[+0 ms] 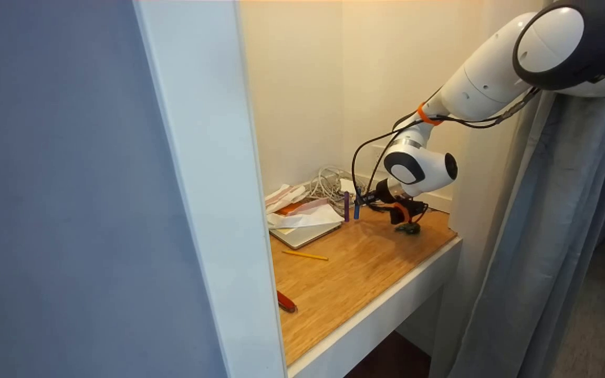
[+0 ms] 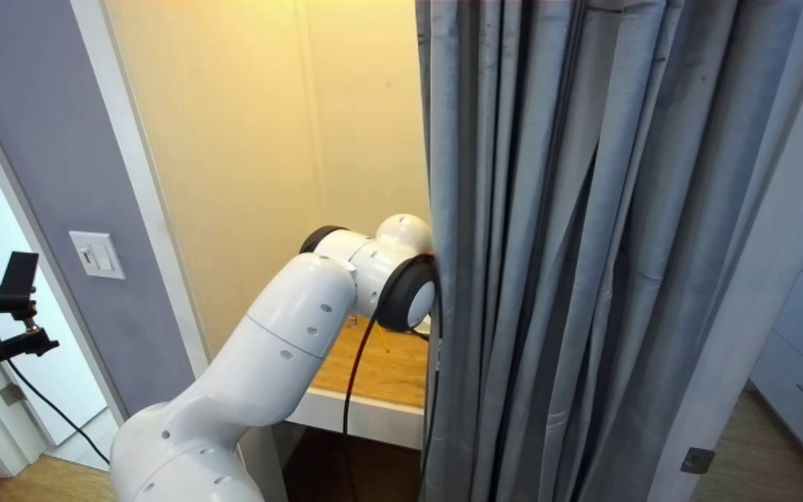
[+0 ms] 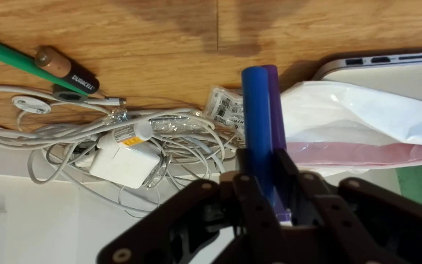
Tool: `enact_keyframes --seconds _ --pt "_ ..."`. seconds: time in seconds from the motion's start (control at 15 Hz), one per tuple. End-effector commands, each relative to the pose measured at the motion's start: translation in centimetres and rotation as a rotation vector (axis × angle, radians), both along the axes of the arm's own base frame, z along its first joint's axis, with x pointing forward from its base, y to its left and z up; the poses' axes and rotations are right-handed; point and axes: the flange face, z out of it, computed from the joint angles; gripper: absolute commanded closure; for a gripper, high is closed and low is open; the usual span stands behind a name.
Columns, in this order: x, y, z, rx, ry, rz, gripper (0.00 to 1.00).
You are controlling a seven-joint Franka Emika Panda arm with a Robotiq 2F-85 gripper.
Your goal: Move the purple and blue marker to the right and place them in an upright position
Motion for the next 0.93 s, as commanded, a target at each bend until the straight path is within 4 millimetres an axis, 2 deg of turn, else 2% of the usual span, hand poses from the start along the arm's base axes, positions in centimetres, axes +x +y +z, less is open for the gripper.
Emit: enact_keyframes --seconds 0.0,0.87 --pt "0.88 0.4 -0.9 -0.022 -0.03 -0.003 0.95" --pt "1.03 0.58 -1.34 -0.079 -0.039 0.018 0.94"
